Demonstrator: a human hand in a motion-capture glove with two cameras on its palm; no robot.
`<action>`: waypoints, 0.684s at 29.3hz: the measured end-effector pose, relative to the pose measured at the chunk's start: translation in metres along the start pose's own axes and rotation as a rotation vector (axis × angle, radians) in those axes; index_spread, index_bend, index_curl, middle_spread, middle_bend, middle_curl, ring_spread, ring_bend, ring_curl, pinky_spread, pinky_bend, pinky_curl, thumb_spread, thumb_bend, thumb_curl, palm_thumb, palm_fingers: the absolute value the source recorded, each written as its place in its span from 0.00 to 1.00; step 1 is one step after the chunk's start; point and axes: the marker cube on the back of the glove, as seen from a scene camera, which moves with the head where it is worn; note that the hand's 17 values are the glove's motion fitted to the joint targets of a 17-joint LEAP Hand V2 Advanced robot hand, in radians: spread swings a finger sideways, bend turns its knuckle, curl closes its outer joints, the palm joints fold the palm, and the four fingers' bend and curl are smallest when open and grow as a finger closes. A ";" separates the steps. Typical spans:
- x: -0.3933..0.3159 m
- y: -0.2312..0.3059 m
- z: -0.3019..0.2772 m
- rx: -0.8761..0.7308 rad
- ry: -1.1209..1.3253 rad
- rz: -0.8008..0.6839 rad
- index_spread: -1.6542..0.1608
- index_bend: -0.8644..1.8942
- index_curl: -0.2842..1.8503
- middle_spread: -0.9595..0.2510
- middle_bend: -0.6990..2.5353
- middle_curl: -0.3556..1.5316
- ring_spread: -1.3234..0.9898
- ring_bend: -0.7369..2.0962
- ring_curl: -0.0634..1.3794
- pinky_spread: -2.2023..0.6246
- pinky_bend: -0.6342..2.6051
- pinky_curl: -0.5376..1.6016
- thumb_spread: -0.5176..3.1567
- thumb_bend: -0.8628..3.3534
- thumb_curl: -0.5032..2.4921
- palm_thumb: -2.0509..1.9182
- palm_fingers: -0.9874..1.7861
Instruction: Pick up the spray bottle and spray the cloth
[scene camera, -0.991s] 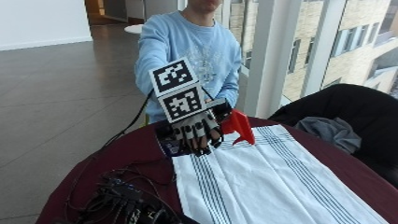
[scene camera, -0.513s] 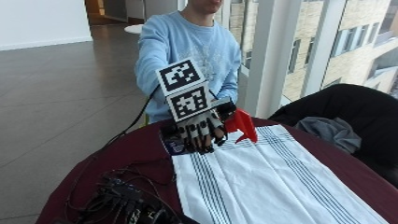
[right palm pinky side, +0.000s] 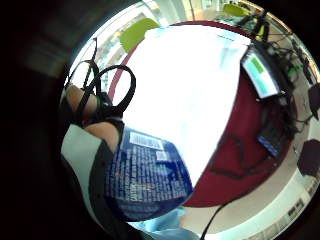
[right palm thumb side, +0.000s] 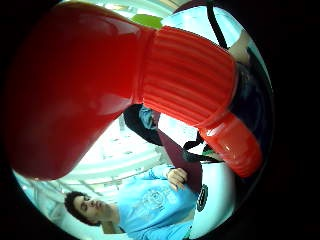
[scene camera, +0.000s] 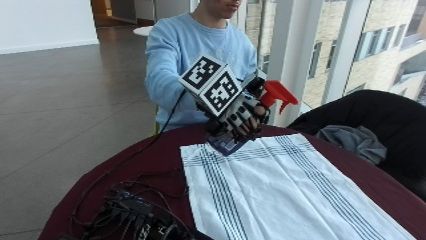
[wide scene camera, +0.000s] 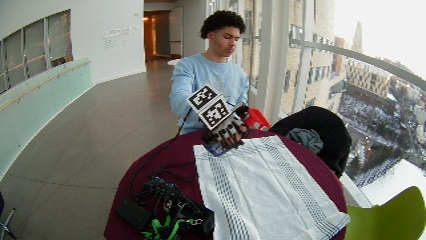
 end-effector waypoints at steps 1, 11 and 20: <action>-0.007 0.003 0.008 0.008 -0.042 -0.036 0.77 0.36 0.29 0.71 0.31 0.43 0.54 0.45 0.32 0.79 0.30 0.43 0.32 0.20 0.39 0.77 0.76; -0.068 0.049 0.100 0.022 -0.450 -0.332 0.77 0.36 0.29 0.71 0.30 0.43 0.54 0.45 0.32 0.79 0.30 0.42 0.32 0.20 0.39 0.77 0.76; -0.108 0.097 0.192 -0.061 -0.626 -0.453 0.77 0.36 0.29 0.71 0.30 0.43 0.54 0.45 0.32 0.79 0.29 0.42 0.32 0.20 0.39 0.77 0.76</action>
